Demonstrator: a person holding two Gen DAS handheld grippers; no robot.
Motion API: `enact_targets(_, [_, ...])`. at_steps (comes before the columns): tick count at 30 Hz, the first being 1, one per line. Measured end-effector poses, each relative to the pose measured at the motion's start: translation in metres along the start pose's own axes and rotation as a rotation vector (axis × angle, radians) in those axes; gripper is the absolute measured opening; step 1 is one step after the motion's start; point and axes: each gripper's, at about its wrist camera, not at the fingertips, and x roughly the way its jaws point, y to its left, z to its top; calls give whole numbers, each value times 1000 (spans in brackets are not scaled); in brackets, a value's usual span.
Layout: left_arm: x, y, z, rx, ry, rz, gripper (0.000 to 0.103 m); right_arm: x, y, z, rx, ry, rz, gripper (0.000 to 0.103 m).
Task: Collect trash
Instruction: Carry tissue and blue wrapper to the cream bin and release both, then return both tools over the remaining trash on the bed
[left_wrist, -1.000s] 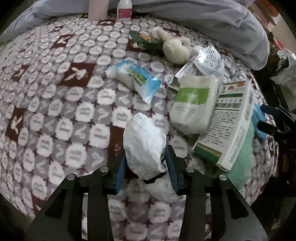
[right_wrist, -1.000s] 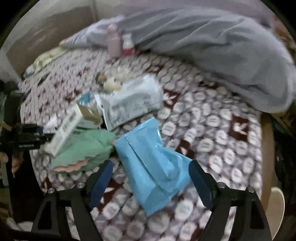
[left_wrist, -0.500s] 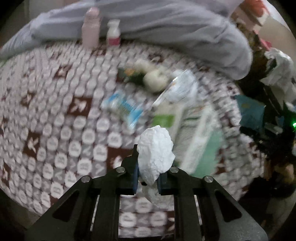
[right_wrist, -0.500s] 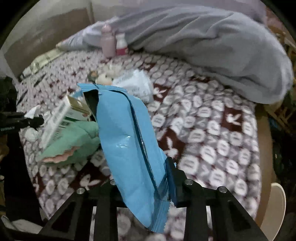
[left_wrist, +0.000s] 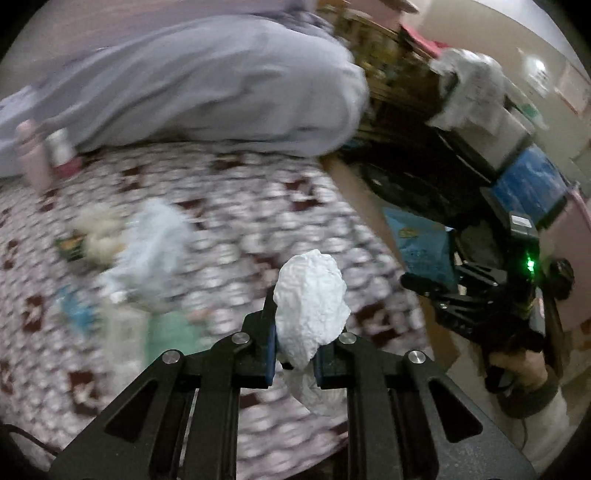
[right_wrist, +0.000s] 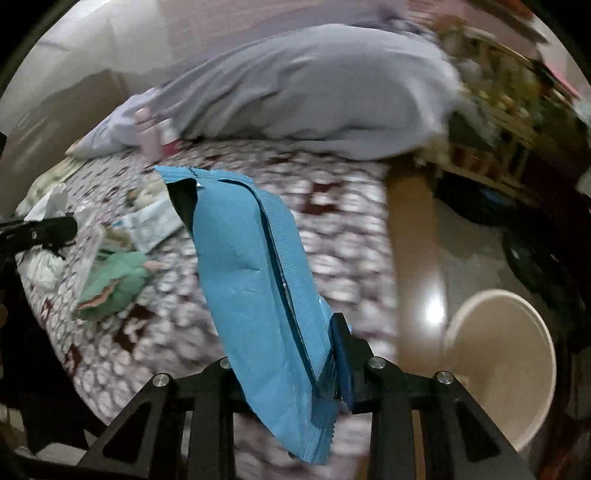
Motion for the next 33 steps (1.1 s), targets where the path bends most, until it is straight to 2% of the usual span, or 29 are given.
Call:
enact_targets(8, [67,-95,30,87,62,-108,12,-10,-87,-30,152,35,-101,30])
enact_targets(15, [124,-155,44,112,130,-178,12,-11,-157,-54,309,55,-173,30])
enact_targets(23, [179,-195,58,99,172,-222,13,3,-218,-68,441,89,-223,30])
enact_targets(24, [183,-198,60,93,175,-227,13,4,-224,-69,456,90,-228,31])
enact_targets(26, [190,-202,62,80,176,-240,15,6,-231,-69,478,78,-240,48])
enact_targets(27, [194,-205,63,77,176,-242,19,5,-233,-69,486,66,-248,52])
enact_targets(29, [198,-208,64,76,174,-246,35,3,-237,-69,499,45,-269,64])
enact_targets(30, [200,-209,64,73,169,-254,49,2,-237,-69,507,39,-276,64])
enact_targets(31, [200,-209,64,66,157,-261,56,0,-238,-69,514,35,-277,64])
enact_targets(33, [200,-209,64,63,147,-257,56,-2,-235,-69,521,26,-266,64])
